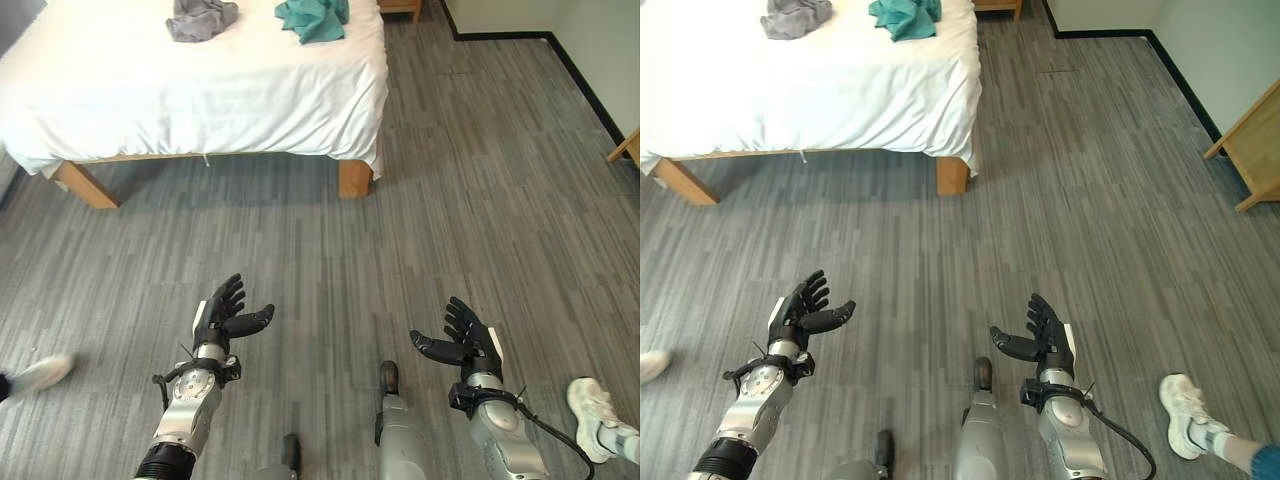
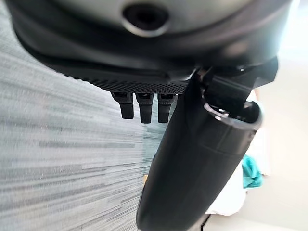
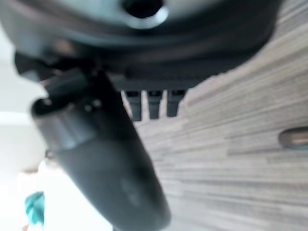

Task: Pick up bed clothes into laundry basket.

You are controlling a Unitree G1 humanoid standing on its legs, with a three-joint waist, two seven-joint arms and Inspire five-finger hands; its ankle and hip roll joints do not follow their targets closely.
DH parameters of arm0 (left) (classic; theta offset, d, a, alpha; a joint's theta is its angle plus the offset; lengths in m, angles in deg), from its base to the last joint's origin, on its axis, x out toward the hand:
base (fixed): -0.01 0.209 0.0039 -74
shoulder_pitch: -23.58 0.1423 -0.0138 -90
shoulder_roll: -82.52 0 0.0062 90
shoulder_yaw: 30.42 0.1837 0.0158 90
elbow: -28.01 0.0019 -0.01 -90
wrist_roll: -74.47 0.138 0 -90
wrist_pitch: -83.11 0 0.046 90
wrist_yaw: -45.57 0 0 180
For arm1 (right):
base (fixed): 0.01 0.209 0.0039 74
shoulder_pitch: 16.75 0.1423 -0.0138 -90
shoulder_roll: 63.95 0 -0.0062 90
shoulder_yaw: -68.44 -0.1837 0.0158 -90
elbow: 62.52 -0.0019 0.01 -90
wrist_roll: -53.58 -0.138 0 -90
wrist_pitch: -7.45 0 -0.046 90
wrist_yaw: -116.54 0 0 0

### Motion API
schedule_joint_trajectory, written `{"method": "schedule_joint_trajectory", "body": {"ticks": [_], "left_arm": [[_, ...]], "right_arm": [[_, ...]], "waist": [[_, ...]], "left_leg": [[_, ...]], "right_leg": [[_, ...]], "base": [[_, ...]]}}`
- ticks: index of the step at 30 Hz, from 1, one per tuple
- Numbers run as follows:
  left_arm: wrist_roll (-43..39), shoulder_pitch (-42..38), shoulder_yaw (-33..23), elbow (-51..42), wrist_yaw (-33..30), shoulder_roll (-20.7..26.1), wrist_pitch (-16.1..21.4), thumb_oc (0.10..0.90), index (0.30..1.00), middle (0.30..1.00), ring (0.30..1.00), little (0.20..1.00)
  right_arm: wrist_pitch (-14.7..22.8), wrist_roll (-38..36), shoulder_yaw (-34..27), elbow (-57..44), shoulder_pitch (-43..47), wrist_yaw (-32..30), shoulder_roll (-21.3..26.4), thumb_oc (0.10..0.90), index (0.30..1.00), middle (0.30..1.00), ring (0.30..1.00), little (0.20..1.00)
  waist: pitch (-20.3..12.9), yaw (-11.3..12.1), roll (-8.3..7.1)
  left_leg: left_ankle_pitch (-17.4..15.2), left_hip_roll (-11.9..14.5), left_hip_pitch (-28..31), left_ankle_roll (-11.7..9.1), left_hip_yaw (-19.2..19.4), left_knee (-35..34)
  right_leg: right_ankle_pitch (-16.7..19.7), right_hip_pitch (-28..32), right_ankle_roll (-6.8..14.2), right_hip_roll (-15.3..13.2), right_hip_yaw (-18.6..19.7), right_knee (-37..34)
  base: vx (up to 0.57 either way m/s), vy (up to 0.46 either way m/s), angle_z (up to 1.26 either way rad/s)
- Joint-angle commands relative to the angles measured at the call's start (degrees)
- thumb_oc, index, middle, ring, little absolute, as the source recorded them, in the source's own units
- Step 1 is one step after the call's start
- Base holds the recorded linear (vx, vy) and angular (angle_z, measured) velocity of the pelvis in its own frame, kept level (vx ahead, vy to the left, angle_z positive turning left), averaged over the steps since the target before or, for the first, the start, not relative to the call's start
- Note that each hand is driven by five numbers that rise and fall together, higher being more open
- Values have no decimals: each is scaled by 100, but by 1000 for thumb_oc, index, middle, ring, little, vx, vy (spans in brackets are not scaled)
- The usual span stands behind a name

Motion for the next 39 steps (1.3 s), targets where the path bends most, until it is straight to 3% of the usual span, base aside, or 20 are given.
{"method": "schedule_joint_trajectory", "body": {"ticks": [1, 3, 4, 5, 7, 9, 13, 15, 16, 18, 20, 22, 23, 24, 26, 28, 32, 34, 37, 39], "left_arm": [[-171, -360, -262, -820, 112, 273, 594, 800, 900, 900, 900, 900], [-363, -267, -251, -811, 132, 153, 539, 800, 900, 900, 900, 900], [-488, -241, -306, -880, 165, 95, 490, 800, 900, 900, 900, 900], [-545, -201, -322, -953, 194, 66, 503, 800, 900, 900, 900, 900], [-485, -241, -258, -993, 165, -7, 506, 800, 900, 900, 900, 900], [-517, -321, -159, -994, 137, -105, 526, 800, 900, 900, 900, 900], [-556, -304, -149, -1033, 195, -168, 628, 800, 900, 900, 900, 900], [-496, -206, -242, -1051, 171, -174, 642, 800, 900, 900, 900, 900], [-449, -138, -289, -1109, 160, -168, 646, 800, 900, 900, 900, 900], [-388, -2, -456, -1206, 121, -117, 672, 800, 900, 900, 900, 900], [-382, 125, -540, -1315, 127, -79, 682, 800, 900, 900, 900, 900], [-241, 218, -537, -1380, 176, -45, 662, 800, 900, 900, 900, 900], [-201, 237, -513, -1397, 160, -50, 634, 800, 900, 900, 900, 900], [-205, 225, -501, -1425, 128, -31, 596, 800, 900, 900, 900, 900], [-262, 179, -506, -1415, 49, -42, 572, 800, 900, 900, 900, 900], [-275, 128, -490, -1532, 72, 20, 563, 800, 900, 900, 900, 900], [-297, 60, -389, -1809, 330, 119, 570, 800, 900, 900, 900, 900], [-312, 10, -263, -1855, 469, 118, 609, 800, 900, 900, 900, 900], [-264, -200, -93, -1827, 591, 113, 682, 800, 900, 900, 900, 900], [-160, -244, 39, -1917, 595, 91, 686, 800, 900, 900, 900, 900]], "right_arm": [[625, -132, -129, -623, 465, 32, 224, 800, 900, 900, 900, 900], [579, -250, 4, -598, 479, 68, 341, 800, 900, 900, 900, 900], [564, -375, 31, -647, 560, 35, 394, 800, 900, 900, 900, 900], [636, -542, 34, -654, 618, 94, 417, 800, 900, 900, 900, 900], [645, -530, 15, -666, 723, 23, 509, 800, 900, 900, 900, 900], [627, -540, 22, -649, 837, 5, 598, 800, 900, 900, 900, 900], [692, -567, 242, -723, 1064, 166, 610, 800, 900, 900, 900, 900], [680, -521, 427, -686, 1170, 296, 603, 800, 900, 900, 900, 900], [651, -484, 491, -692, 1211, 365, 614, 800, 900, 900, 900, 900], [573, -411, 594, -646, 1387, 504, 610, 800, 900, 900, 900, 900], [561, -407, 686, -821, 1372, 617, 488, 800, 900, 900, 900, 900], [552, -327, 716, -845, 1335, 680, 371, 800, 900, 900, 900, 900], [528, -260, 752, -850, 1273, 670, 303, 800, 900, 900, 900, 900], [484, -264, 766, -921, 1192, 660, 238, 800, 900, 900, 900, 900], [509, -406, 871, -818, 1168, 703, 50, 800, 900, 900, 900, 900], [423, -207, 930, -749, 1199, 692, 60, 800, 900, 900, 900, 900], [390, -334, 744, -728, 955, 843, 122, 800, 900, 900, 900, 900], [374, -326, 592, -779, 721, 937, 276, 800, 900, 900, 900, 900], [408, -190, 296, -1081, 492, 1021, 514, 800, 900, 900, 900, 900], [474, -155, 200, -1106, 638, 943, 660, 800, 900, 900, 900, 900]], "waist": [[-654, -196, -182], [-691, -94, -252], [-667, 18, -368], [-628, 141, -490], [-424, 520, -661], [-343, 811, -656], [-497, 1278, -401], [-629, 1594, -268], [-688, 1709, -315], [-828, 1880, -403], [-941, 1853, -440], [-1061, 1965, -679], [-1129, 2049, -743], [-1058, 1964, -681], [-839, 1758, -537], [-685, 1524, -354], [-609, 1146, -367], [-628, 839, -560], [-730, 637, -723], [-828, 728, -821]], "left_leg": [[282, 201, 1409, -707, -2, 1254], [1498, 292, 893, -754, 51, 2883], [1695, 281, 493, -708, 168, 3596], [1761, 249, 100, -547, 244, 4215], [1271, -61, -999, -372, 359, 4914], [1062, -131, -1813, -329, 521, 4665], [1456, -111, -2261, -251, 1240, 1804], [1802, -210, -2395, -314, 1173, 385], [1882, -266, -2369, -338, 1161, -90], [2045, -280, -2400, -377, 1175, -114], [2052, -296, -2290, -241, 1420, 186], [1711, -498, -2337, 74, 1482, 593], [1418, -564, -2311, 259, 1559, 806], [1165, -599, -2011, 389, 1510, 822], [800, -625, -1411, 550, 1464, 854], [631, -548, -879, 582, 1243, 653], [269, -670, -135, 455, 608, 374], [-48, -867, 244, 294, -6, 303], [-315, -918, 448, 163, -778, 241], [-413, -825, 541, 85, -1074, 340]], "right_leg": [[785, -94, -112, -4, 8, -449], [371, 330, -479, 194, 66, -251], [225, 649, -668, 251, 46, -265], [32, 941, -833, 320, 93, -329], [-240, 1661, -890, 452, 292, -575], [-454, 2229, -899, 531, 387, -744], [-962, 3058, -830, 930, 554, -1031], [-1274, 3554, -807, 1175, 774, -1117], [-1439, 3821, -779, 1113, 864, -1130], [-1699, 4211, -695, 964, 934, -1049], [-1831, 4266, -647, 858, 908, -768], [-1405, 3900, -366, 575, 894, 355], [-446, 3643, -156, 445, 985, 1466], [169, 3118, -65, 380, 951, 2369], [745, 2380, -38, 138, 664, 3531], [461, 1578, -171, 11, 570, 3970], [240, 836, -270, -230, 649, 2564], [247, 738, -179, 62, 1491, 681], [116, 937, 97, 362, 2603, -426], [221, 984, 91, 296, 2366, -514]], "base": [[518, -303, 24], [601, -412, -14], [666, -530, -38], [666, -543, -34], [684, -433, -24], [664, -206, -16], [755, -39, -27], [822, 12, -45], [745, 2, -46], [691, 43, -46], [583, 98, -48], [544, 149, -42], [536, 225, -24], [578, 264, -21], [573, 249, 27], [513, 100, 50], [603, -182, 55], [740, -358, 89], [566, -275, 124], [455, -332, 164]]}}
